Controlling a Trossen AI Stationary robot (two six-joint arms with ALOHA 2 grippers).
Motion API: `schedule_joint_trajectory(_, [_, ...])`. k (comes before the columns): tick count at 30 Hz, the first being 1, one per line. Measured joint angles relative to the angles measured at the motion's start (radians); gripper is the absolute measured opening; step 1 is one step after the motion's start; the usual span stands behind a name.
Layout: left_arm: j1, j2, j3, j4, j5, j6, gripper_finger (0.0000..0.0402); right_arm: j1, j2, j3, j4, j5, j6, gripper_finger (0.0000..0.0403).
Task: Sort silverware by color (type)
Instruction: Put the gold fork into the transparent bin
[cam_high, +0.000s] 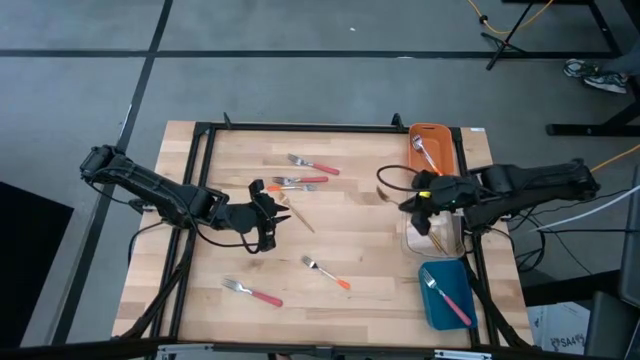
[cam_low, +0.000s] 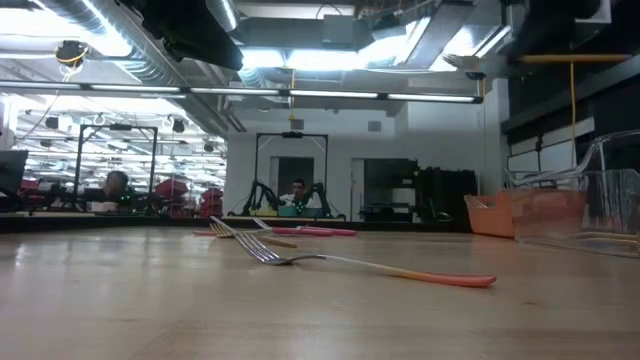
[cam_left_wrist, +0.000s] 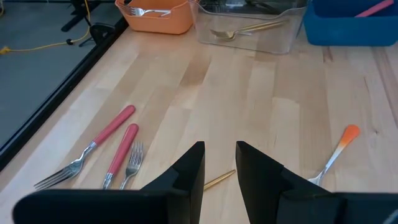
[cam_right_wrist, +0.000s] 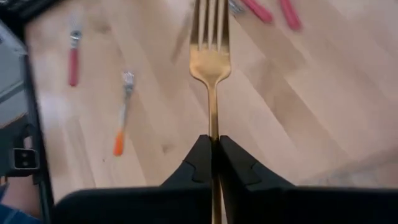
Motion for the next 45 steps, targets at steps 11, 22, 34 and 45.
schedule_joint_trajectory(11, [0.0,0.0,0.0,0.0,0.0,0.0,0.0085,0.0,-0.032,0.0,-0.341,0.086,0.207,0.0001])
schedule_joint_trajectory(22, [0.0,0.0,0.0,0.0,0.0,0.0,0.0085,0.0,-0.053,-0.088,-0.405,0.12,0.326,0.0001])
schedule_joint_trajectory(34, [0.0,0.0,0.0,0.0,0.0,0.0,0.0085,0.0,-0.055,-0.259,-0.365,0.119,0.417,0.0001])
schedule_joint_trajectory(45, [0.0,0.0,0.0,0.0,0.0,0.0,0.0085,0.0,-0.05,-0.406,-0.194,0.123,0.411,0.0001])
